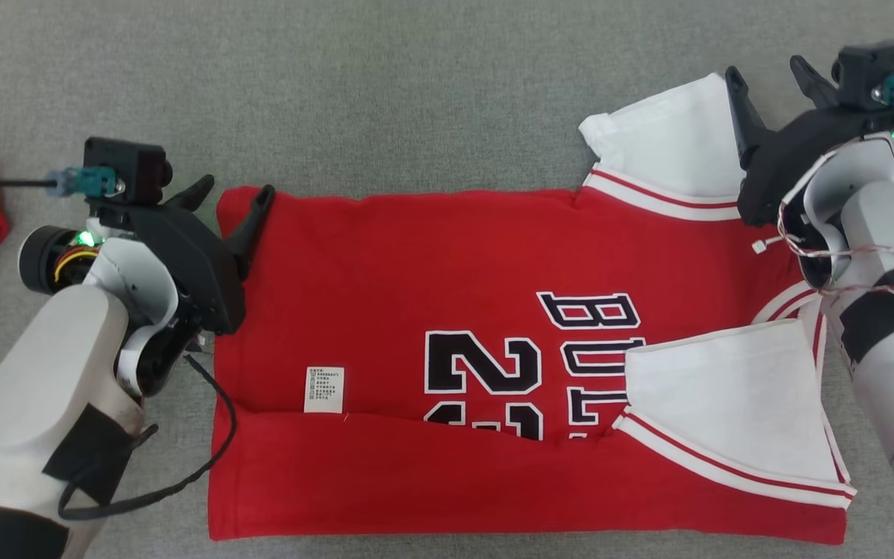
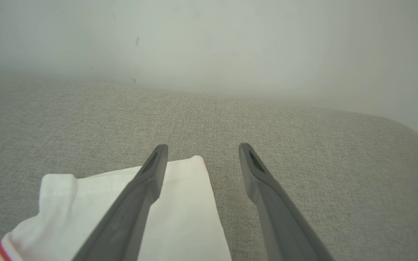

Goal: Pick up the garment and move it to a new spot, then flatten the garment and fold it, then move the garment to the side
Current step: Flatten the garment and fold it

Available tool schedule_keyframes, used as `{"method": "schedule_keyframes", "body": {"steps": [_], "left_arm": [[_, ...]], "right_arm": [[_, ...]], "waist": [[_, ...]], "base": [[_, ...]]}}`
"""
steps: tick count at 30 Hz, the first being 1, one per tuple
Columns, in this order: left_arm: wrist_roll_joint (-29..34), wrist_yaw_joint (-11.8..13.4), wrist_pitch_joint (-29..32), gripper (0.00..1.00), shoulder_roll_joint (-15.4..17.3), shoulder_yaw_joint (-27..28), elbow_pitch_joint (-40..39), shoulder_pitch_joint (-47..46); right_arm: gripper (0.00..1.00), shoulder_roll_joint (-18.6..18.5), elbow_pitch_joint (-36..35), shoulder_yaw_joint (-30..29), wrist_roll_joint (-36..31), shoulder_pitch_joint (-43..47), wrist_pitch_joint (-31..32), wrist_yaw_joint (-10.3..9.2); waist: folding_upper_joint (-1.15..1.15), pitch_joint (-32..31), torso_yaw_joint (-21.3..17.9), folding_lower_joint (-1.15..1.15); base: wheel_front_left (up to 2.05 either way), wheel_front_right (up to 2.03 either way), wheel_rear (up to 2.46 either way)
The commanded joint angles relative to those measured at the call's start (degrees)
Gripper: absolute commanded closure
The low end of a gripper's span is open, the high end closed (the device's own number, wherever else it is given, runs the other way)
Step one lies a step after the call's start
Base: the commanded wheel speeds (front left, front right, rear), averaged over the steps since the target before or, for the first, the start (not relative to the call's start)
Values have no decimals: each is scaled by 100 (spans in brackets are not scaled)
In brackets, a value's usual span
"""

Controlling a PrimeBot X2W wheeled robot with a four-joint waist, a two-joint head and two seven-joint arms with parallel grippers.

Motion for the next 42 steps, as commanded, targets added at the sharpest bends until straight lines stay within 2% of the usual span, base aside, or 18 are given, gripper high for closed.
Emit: {"method": "schedule_keyframes", "body": {"steps": [1,8,12,21,25,28,30,31,32,33,34,38,42], "left_arm": [[-140,9,94,0,15,-67,31,-129],[-359,9,516,0,73,-326,253,-443],[-618,9,761,0,-26,-378,341,-469],[-890,8,1116,0,-68,-440,234,-510],[-901,8,1158,0,-87,-477,146,-538],[-915,14,1245,6,-100,-514,113,-540],[-930,23,1295,27,-107,-533,80,-547],[-929,29,1322,55,-103,-549,66,-549],[-928,26,1336,76,-101,-556,45,-555],[-924,37,1327,100,-97,-553,22,-567],[-910,35,1344,100,-85,-561,9,-574],[-915,59,1328,100,-95,-578,-51,-565],[-793,98,1081,100,-52,-542,-123,-574]], "right_arm": [[0,26,129,86,42,-155,32,-14],[0,22,633,412,156,-549,26,-14],[0,26,870,580,244,-670,104,-14],[0,-63,1236,821,404,-930,435,-14],[0,-119,1436,821,442,-1081,782,-14],[0,-129,1543,747,527,-1161,1108,-14],[0,-140,1582,689,574,-1235,1302,-14],[0,-149,1607,671,572,-1250,1432,-14],[53,-159,1630,659,548,-1270,1561,-14],[74,-172,1644,639,526,-1307,1646,-15],[100,-187,1656,609,508,-1348,1697,-14],[100,-230,1664,508,370,-1505,1676,-14],[100,-265,1669,439,165,-1574,1211,-14]], "waist": [[-1,95,32,-1],[-1,137,107,-1],[-1,128,139,-1],[-1,216,201,-1],[-1,295,268,-1],[-1,349,320,-1],[-1,378,347,-1],[-1,387,356,-1],[-1,395,365,-1],[-1,404,371,-1],[-1,410,376,-1],[-1,409,388,-1],[-1,366,371,-1]], "base": [[0,0,0],[0,0,0],[0,0,0],[0,0,0],[0,0,0],[0,0,0],[0,0,0],[0,0,0],[0,0,0],[0,0,0],[0,0,0],[0,0,0],[0,0,0]]}}
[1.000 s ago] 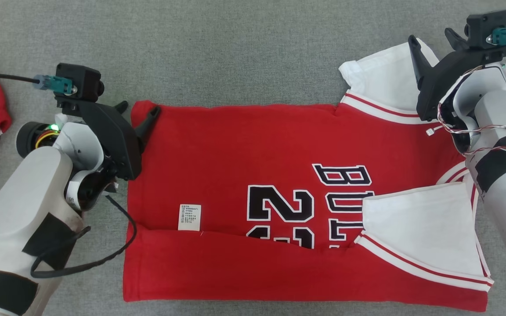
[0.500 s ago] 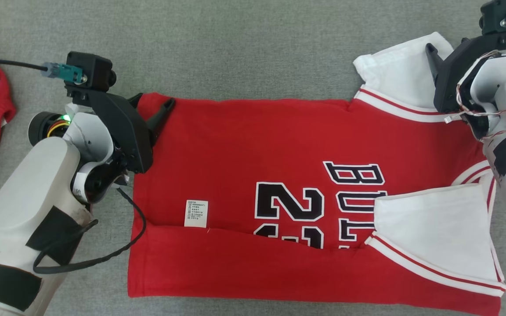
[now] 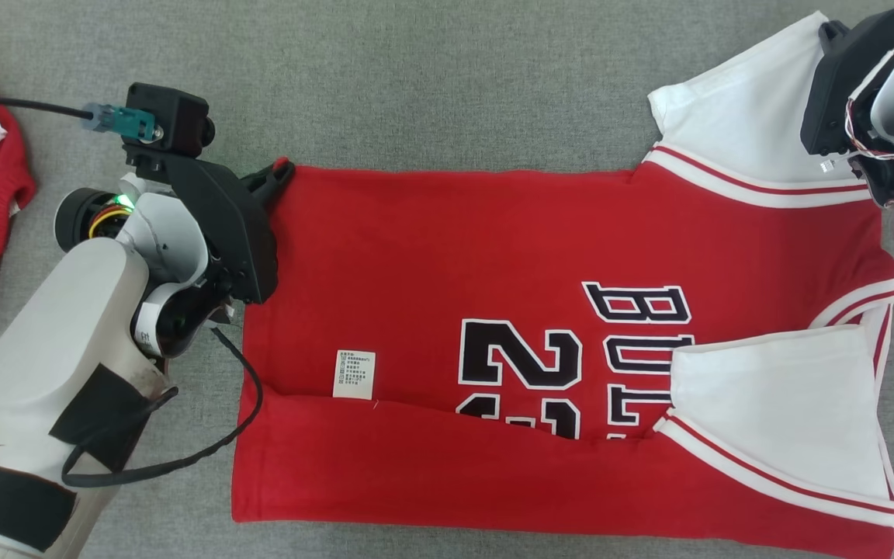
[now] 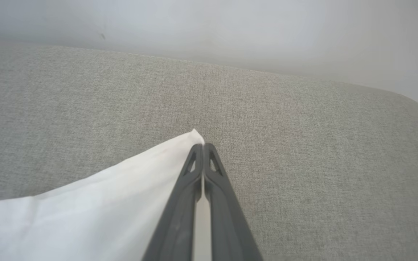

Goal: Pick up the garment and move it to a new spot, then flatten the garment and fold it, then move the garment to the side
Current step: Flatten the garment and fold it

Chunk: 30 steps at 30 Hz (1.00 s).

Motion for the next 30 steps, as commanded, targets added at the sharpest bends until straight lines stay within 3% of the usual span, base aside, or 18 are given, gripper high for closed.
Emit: {"method": "schedule_keyframes", "body": {"steps": [1,14,23,30], "left_arm": [[25,25,-65,100,15,4,-2,38],[98,106,-763,100,26,78,13,429],[120,307,-1331,100,59,159,-308,1027],[78,546,-1652,100,125,202,-707,1658]], "right_arm": [[100,-25,10,-28,-54,11,-111,-14],[100,131,-213,80,117,691,-1144,-14],[100,22,-859,400,640,1593,-1851,-14],[100,-229,-1768,657,1086,2669,-2311,-14]], "waist": [[-1,-33,-14,0],[-1,-632,-215,0],[-1,-1074,-316,0],[-1,-1386,-385,0]], "base": [[0,0,0],[0,0,0],[0,0,0],[0,0,0]]}}
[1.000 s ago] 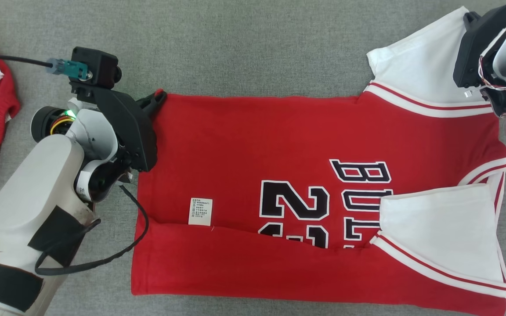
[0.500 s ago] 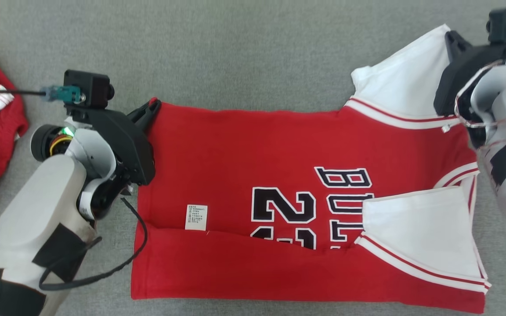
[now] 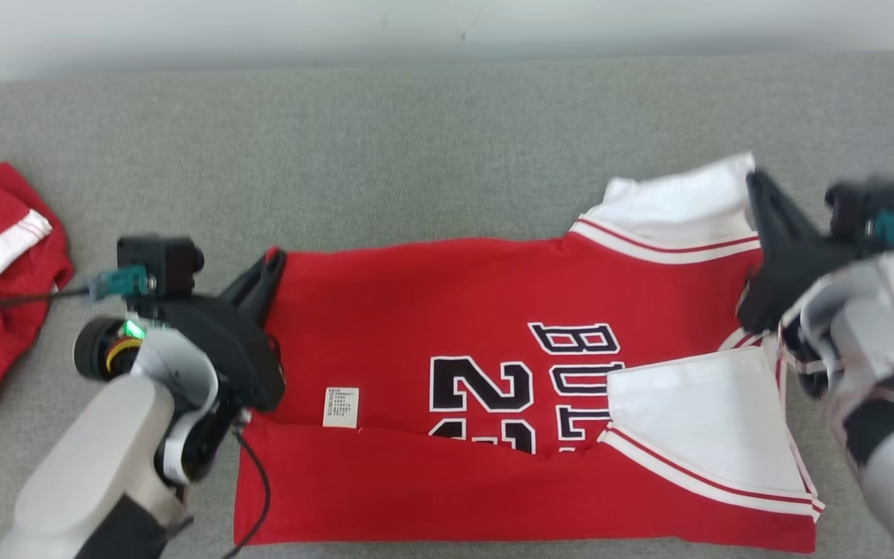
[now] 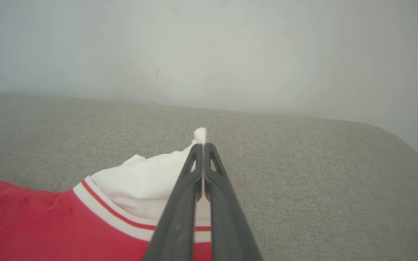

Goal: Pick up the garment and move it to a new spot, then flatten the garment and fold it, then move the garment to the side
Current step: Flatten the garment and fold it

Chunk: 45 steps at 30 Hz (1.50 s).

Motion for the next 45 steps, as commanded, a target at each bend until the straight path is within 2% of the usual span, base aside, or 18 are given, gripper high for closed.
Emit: {"method": "schedule_keyframes", "body": {"steps": [1,7,14,21,28,35,39,40,41,42,43,45], "left_arm": [[-29,52,-61,100,45,17,-88,188],[-61,267,-304,100,113,82,-542,717],[-18,467,-573,100,172,97,-979,1224],[-35,566,-786,100,86,55,-1218,1592],[-38,620,-1052,100,9,24,-1251,1912],[14,623,-1291,100,-10,19,-1217,2081],[85,640,-1328,100,2,-47,-1128,2126],[121,640,-1371,70,12,-53,-1100,2107],[141,636,-1386,54,10,-62,-1075,2108],[165,633,-1441,4,8,-66,-1058,2115],[172,653,-1498,0,1,-45,-1046,2132],[195,649,-1611,0,-11,-23,-1029,2174]], "right_arm": [[100,-105,-188,9,106,278,-59,-14],[100,-388,-1198,-209,348,1325,-152,-14],[100,-551,-2429,-990,262,2601,-35,-14],[100,-189,-3807,-2005,-25,3989,415,-14],[100,435,-5000,-2903,-392,5153,1020,-14],[100,925,-5604,-3308,-556,5798,1490,-14],[100,1026,-5677,-3334,-611,5927,1648,-14],[51,1030,-5689,-3338,-627,5936,1661,-14],[0,1047,-5694,-3344,-633,5949,1651,-14],[0,1066,-5704,-3368,-634,5958,1650,-14],[0,1062,-5720,-3388,-635,5962,1648,-14],[0,1029,-5746,-3404,-587,5963,1637,-14]], "waist": [[0,-152,-64,1],[0,-270,-92,1],[0,-312,-22,1],[0,-345,84,1],[0,-425,176,1],[0,-518,250,1],[0,-539,253,1],[0,-545,251,1],[0,-552,247,1],[0,-562,243,1],[0,-571,239,1],[0,-597,230,1]], "base": [[0,0,0],[0,0,0],[0,0,0],[0,0,0],[0,0,0],[0,0,0],[0,0,0],[0,0,0],[0,0,0],[0,0,0],[0,0,0],[0,0,0]]}}
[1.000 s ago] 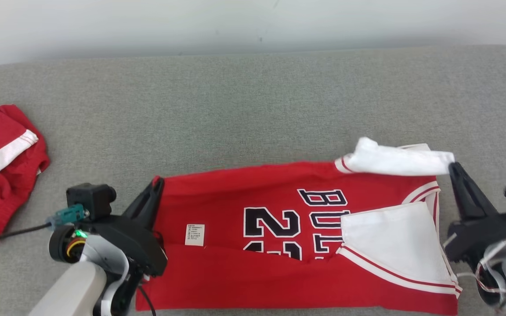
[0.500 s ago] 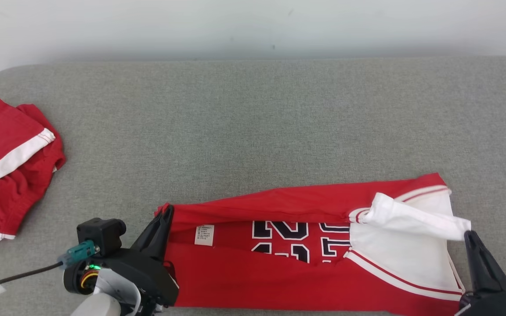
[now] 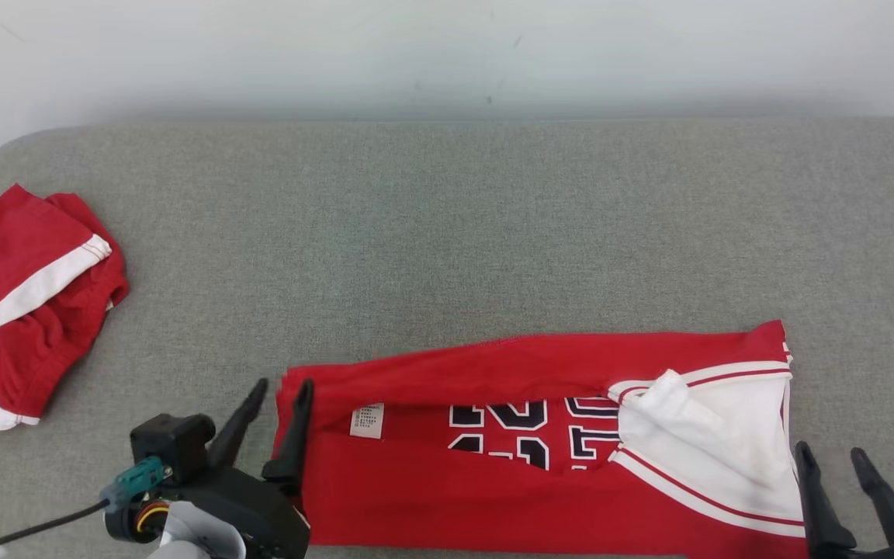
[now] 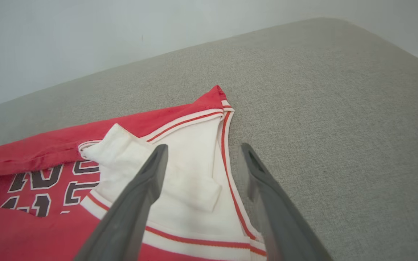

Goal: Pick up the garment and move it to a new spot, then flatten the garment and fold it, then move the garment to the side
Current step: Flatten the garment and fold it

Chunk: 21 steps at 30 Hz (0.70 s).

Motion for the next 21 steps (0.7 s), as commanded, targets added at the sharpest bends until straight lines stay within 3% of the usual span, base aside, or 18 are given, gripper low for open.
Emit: {"method": "schedule_keyframes", "body": {"steps": [1,12,16,21], "left_arm": [[77,13,-67,0,2,26,19,98],[332,129,-601,0,-59,484,-64,399],[963,198,-621,0,-159,1061,-365,660],[1685,86,-624,0,-377,1634,-608,937]], "right_arm": [[0,-44,-24,-35,14,32,-35,-14],[0,-302,56,-75,-122,-208,-3,-14],[0,-447,385,-111,-265,-488,189,-14],[0,-527,845,-41,-294,-793,378,-14]], "waist": [[1,-20,-7,0],[1,-193,81,0],[1,-235,159,0],[1,-250,278,0]], "base": [[0,0,0],[0,0,0],[0,0,0],[0,0,0]]}}
